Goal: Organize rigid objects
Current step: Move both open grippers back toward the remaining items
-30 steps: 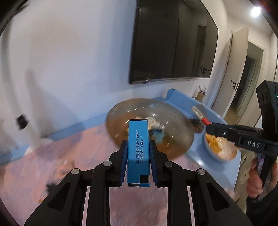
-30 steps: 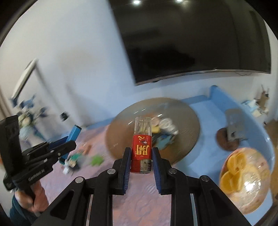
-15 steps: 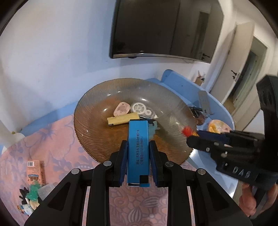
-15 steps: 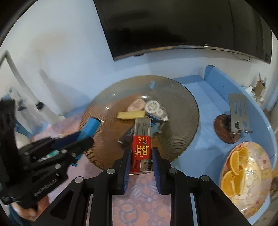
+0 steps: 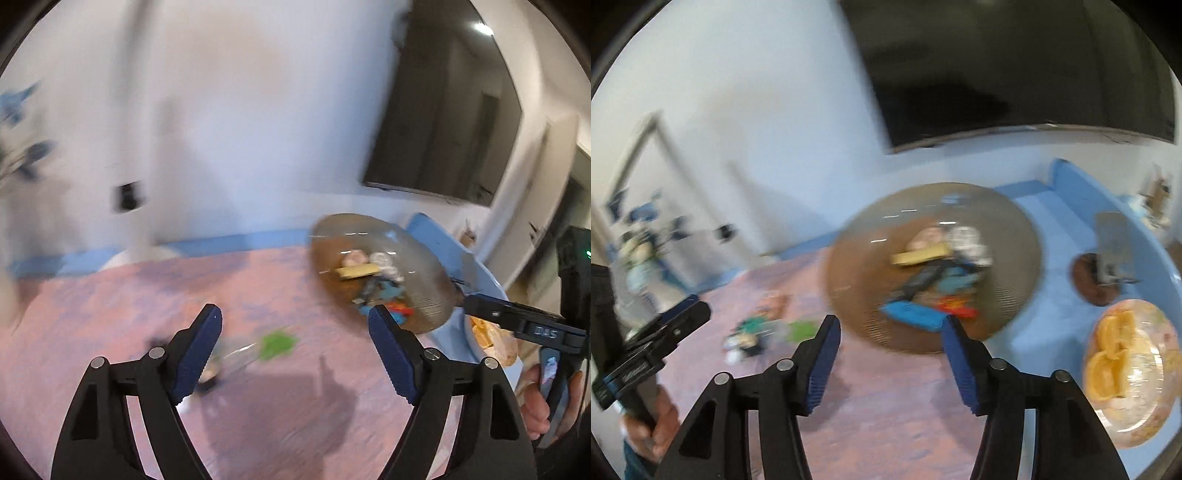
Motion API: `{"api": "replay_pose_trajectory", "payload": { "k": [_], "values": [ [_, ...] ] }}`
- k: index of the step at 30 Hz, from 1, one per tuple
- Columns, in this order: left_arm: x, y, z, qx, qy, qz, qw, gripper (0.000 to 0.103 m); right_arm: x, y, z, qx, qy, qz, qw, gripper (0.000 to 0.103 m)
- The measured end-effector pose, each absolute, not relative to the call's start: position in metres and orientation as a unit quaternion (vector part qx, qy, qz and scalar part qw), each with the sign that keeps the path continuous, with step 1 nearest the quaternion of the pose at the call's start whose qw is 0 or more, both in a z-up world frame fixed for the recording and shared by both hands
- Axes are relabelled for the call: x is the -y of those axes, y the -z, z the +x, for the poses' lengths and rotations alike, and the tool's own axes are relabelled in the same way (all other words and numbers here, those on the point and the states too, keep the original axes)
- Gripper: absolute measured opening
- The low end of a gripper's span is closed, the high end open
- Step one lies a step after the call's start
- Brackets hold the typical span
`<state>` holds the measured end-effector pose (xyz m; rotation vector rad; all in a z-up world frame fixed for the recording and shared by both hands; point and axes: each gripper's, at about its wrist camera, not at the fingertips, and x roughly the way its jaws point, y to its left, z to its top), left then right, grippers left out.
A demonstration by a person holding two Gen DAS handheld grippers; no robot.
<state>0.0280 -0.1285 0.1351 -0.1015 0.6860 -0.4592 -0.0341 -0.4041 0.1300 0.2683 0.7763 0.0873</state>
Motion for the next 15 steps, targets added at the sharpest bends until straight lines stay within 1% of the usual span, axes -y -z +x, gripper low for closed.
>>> {"api": "replay_pose_trajectory", "payload": {
  "k": [3,7,9,11,14,15],
  "values": [
    [0.08,-0.123,0.007,-0.335,0.174,-0.06,0.924,0.08,0.366,-0.131,-0.045,-0.369,-0.09,0.109,0.919,0.058],
    [0.04,-0.102,-0.008,-0.351,0.139,-0.056,0.924,0.08,0.315,-0.119,-0.048,-0.376,-0.124,0.067,0.916,0.059],
    [0.024,-0.086,-0.012,-0.362,0.117,-0.051,0.923,0.083,0.294,-0.105,-0.047,-0.385,-0.138,0.059,0.911,0.059],
    [0.007,-0.062,-0.015,-0.376,0.093,-0.049,0.921,0.083,0.278,-0.088,-0.045,-0.385,-0.137,0.046,0.912,0.062],
    [-0.003,-0.029,-0.013,-0.398,0.087,-0.05,0.912,0.083,0.257,-0.047,-0.042,-0.369,-0.109,-0.001,0.923,0.063],
    [-0.005,-0.02,-0.013,-0.402,0.096,-0.051,0.909,0.083,0.253,-0.036,-0.04,-0.377,-0.098,-0.008,0.921,0.063]
  ]
}}
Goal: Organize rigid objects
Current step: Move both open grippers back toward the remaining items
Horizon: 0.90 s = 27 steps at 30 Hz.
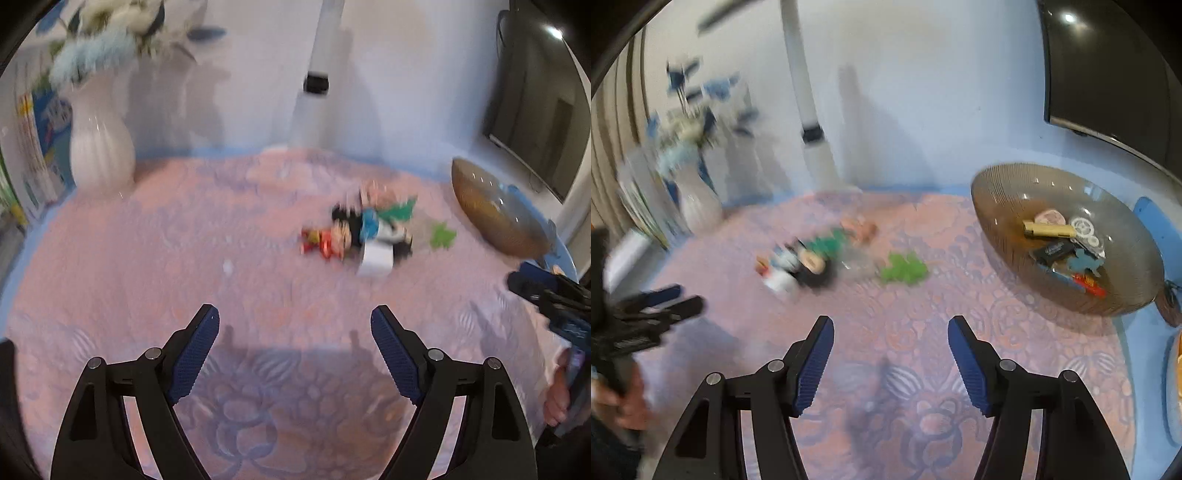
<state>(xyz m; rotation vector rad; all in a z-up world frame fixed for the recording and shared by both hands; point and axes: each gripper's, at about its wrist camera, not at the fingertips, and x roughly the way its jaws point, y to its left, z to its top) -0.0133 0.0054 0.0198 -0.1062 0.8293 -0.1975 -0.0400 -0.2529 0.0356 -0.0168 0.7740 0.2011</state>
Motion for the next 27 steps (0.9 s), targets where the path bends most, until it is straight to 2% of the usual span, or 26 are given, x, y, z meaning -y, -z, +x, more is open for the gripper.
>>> {"api": "replay_pose_trajectory", "payload": {
  "k": [5,7,13,21,25,27],
  "values": [
    [-0.009,-0.006,-0.008,-0.413,0.095,-0.056,0.904,0.083,0.259,-0.012,-0.034,-0.398,-0.097,0.0,0.912,0.063],
    [-0.008,-0.003,-0.008,-0.42,0.095,-0.055,0.901,0.083,0.264,-0.009,-0.032,-0.4,-0.097,0.011,0.911,0.07],
    [0.007,0.0,-0.016,-0.419,0.107,-0.007,0.901,0.083,0.262,-0.001,-0.029,-0.417,-0.088,0.005,0.905,0.079],
    [0.028,0.0,-0.025,-0.411,0.102,0.056,0.904,0.084,0.25,-0.007,-0.041,-0.383,-0.05,-0.044,0.921,0.08],
    [0.027,-0.007,-0.025,-0.418,0.116,0.047,0.9,0.084,0.259,-0.012,-0.037,-0.405,-0.036,-0.018,0.913,0.08],
    [0.029,-0.019,-0.025,-0.428,0.134,0.036,0.893,0.084,0.267,-0.025,-0.033,-0.423,-0.056,0.03,0.904,0.08]
  ]
}}
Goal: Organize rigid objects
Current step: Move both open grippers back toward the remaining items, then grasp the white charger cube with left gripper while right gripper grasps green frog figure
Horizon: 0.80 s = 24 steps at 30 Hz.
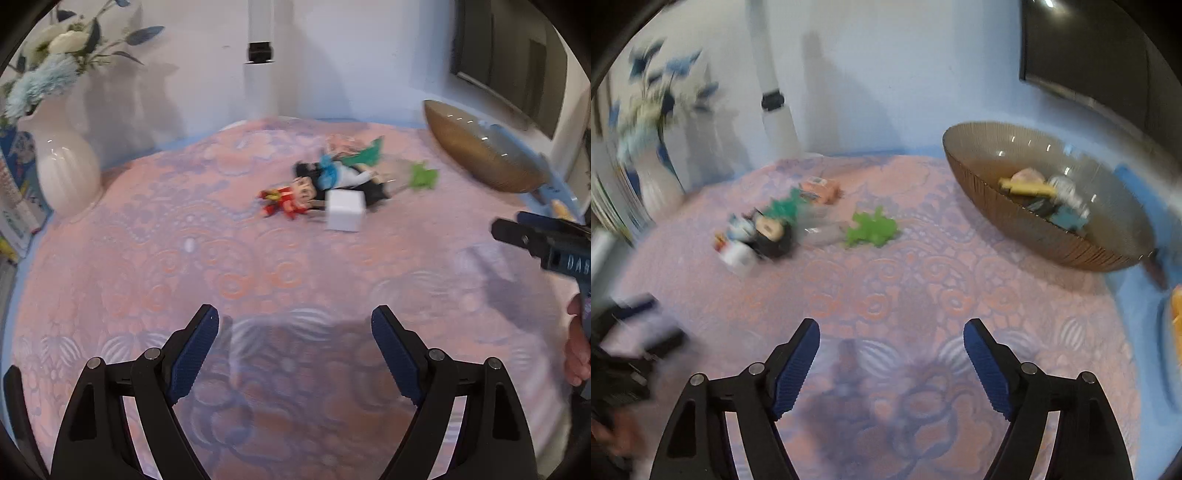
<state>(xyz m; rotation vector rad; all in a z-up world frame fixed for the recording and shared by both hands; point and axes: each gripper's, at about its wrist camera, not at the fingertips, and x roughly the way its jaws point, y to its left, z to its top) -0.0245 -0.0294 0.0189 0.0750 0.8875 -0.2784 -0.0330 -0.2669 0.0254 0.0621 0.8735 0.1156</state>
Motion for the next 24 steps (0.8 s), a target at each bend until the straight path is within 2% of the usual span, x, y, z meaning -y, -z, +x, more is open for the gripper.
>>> {"api": "replay_pose_trajectory", "payload": {
  "k": [2,5,6,7,8,12,16,18,20,21,23,24],
  "values": [
    [0.035,-0.039,-0.022,-0.413,0.143,0.039,0.899,0.084,0.27,-0.042,-0.024,-0.423,-0.07,0.053,0.902,0.08],
    [0.047,-0.053,-0.007,-0.399,0.153,0.038,0.903,0.084,0.263,-0.054,0.001,-0.409,-0.06,0.025,0.91,0.08],
    [0.05,-0.048,0.005,-0.406,0.158,0.033,0.899,0.084,0.26,-0.05,0.009,-0.41,-0.055,0.016,0.91,0.078],
    [0.052,-0.042,0.012,-0.413,0.159,0.03,0.896,0.084,0.257,-0.044,0.017,-0.415,-0.053,0.01,0.908,0.069],
    [0.054,-0.035,0.02,-0.423,0.156,0.027,0.892,0.083,0.255,-0.036,0.024,-0.42,-0.053,0.009,0.906,0.065],
    [0.055,-0.01,0.045,-0.45,0.164,-0.012,0.878,0.08,0.249,-0.009,0.044,-0.444,-0.045,0.012,0.895,0.064],
    [0.063,-0.005,0.057,-0.45,0.161,-0.005,0.878,0.078,0.249,-0.002,0.062,-0.454,-0.046,0.014,0.89,0.064],
    [0.068,-0.004,0.061,-0.449,0.163,-0.004,0.879,0.069,0.245,0.002,0.07,-0.453,-0.051,0.005,0.89,0.064],
    [0.07,-0.003,0.063,-0.446,0.158,-0.003,0.881,0.067,0.241,0.005,0.075,-0.447,-0.061,0.011,0.893,0.064],
    [0.071,-0.004,0.062,-0.441,0.16,-0.002,0.883,0.059,0.238,0.007,0.077,-0.446,-0.063,0.01,0.893,0.062],
    [0.068,-0.003,0.062,-0.438,0.167,-0.008,0.883,0.043,0.233,0.008,0.076,-0.446,-0.067,-0.004,0.893,0.045],
    [0.066,-0.003,0.061,-0.437,0.171,-0.015,0.883,0.043,0.231,0.007,0.075,-0.444,-0.073,-0.01,0.893,0.038]
  ]
}}
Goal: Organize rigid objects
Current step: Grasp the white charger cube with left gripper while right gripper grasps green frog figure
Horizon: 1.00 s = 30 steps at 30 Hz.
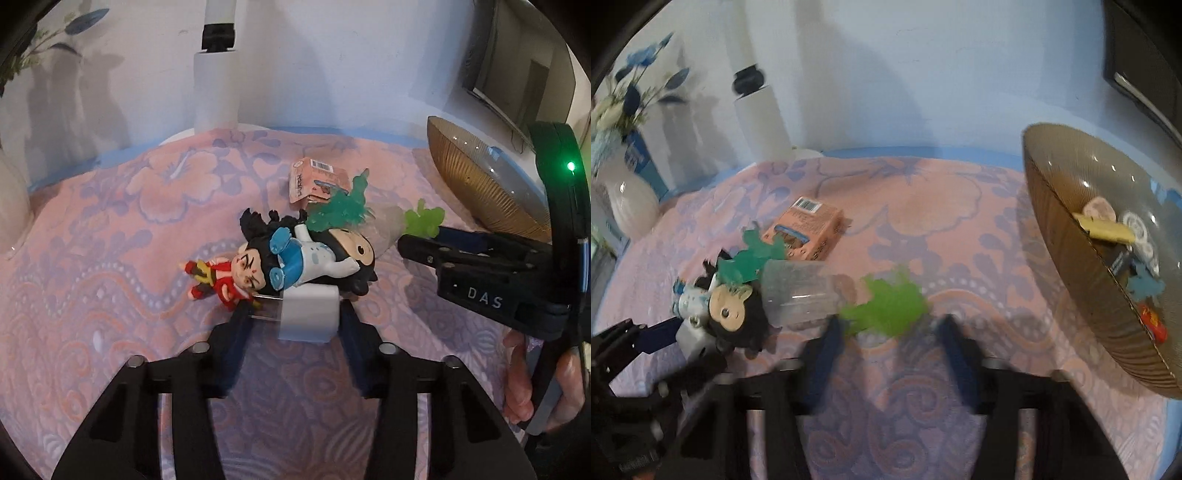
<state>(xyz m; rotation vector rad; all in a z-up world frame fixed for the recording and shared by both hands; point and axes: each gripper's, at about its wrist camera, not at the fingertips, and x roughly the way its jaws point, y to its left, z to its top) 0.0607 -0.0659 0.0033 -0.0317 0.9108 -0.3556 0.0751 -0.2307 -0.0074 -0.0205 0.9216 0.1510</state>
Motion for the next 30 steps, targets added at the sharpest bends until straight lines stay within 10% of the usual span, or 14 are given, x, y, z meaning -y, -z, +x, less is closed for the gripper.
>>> {"api": "replay_pose_trajectory", "payload": {
  "k": [4,13,21,30],
  "values": [
    [0.059,-0.007,0.051,-0.435,0.178,-0.026,0.882,0.043,0.225,0.006,0.066,-0.437,-0.081,-0.023,0.895,0.013],
    [0.043,-0.012,-0.001,-0.428,0.177,-0.009,0.886,0.043,0.256,-0.005,0.026,-0.443,-0.119,0.066,0.886,0.011],
    [0.033,-0.006,-0.002,-0.429,0.162,-0.016,0.889,0.043,0.257,-0.02,0.051,-0.453,-0.087,0.067,0.885,0.051],
    [0.041,-0.007,-0.007,-0.421,0.173,0.006,0.89,0.043,0.25,-0.001,0.105,-0.462,-0.051,0.038,0.885,0.051]
  ]
}}
